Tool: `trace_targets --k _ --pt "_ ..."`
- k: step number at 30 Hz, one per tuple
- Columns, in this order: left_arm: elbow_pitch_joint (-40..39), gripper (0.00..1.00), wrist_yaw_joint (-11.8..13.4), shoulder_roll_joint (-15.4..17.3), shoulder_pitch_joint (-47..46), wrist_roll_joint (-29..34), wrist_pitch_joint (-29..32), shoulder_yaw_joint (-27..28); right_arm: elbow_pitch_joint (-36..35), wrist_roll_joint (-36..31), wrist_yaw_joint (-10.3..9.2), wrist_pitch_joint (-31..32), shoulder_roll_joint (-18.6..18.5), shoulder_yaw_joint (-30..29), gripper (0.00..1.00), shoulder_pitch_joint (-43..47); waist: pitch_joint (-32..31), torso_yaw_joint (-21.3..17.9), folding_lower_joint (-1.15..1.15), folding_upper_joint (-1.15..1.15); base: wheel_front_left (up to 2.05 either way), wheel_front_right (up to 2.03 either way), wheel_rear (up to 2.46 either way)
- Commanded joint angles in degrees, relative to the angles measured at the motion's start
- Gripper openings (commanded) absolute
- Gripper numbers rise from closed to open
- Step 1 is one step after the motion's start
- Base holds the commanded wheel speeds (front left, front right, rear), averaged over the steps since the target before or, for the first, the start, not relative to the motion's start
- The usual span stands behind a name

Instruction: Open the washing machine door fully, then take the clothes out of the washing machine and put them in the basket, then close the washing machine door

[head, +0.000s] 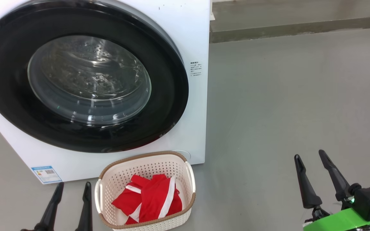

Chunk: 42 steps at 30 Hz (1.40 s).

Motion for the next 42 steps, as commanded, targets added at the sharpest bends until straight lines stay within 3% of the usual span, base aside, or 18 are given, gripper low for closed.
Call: trace_targets --k 1,12,13,20,28,32,42 --pt "-1.5 1.0 -0.3 0.6 -0.8 0.8 -0.5 2.1 -1.6 -0.3 -0.06 -0.4 -0.6 1.5 1.0 -0.6 -0.1 0.0 0.0 0.0 0.0 0.0 0.0" --pt "-1.2 1.0 -0.3 0.6 -1.0 1.2 -0.5 2.0 -1.3 -1.4 -0.06 -0.4 0.2 1.8 1.0 -1.0 -0.3 -0.1 0.0 0.0 0.0 0.0 0.0" --pt "0.5 0.0 0.0 -0.1 0.4 0.5 0.0 0.2 0.3 -0.8 0.0 0.0 0.7 0.7 0.0 0.5 -0.3 -0.1 0.0 0.0 0.0 0.0 0.0" --pt "5.8 0.0 0.1 -1.5 1.9 0.3 0.5 -0.6 5.7 -0.3 0.0 0.1 2.2 1.2 0.0 3.2 -0.3 -0.1 0.0 0.0 0.0 0.0 0.0" --pt "6.1 0.0 0.1 -1.5 1.2 -4.3 1.8 -0.4 5.9 4.0 0.0 1.2 2.1 0.9 0.0 2.6 -0.2 0.1 0.13 0.0 0.0 0.0 0.0" --pt "6.3 0.0 0.0 -1.4 0.8 -7.0 2.4 -0.3 6.0 6.5 -0.01 1.8 2.0 0.7 0.0 2.2 0.1 0.2 0.01 0.0 0.0 0.0 0.0" --pt "6.7 0.0 0.0 -1.3 -0.3 -13.6 4.0 -0.2 6.4 12.7 -0.01 3.4 1.9 0.3 0.0 1.2 0.5 0.5 0.0 0.0 0.0 0.0 0.0"
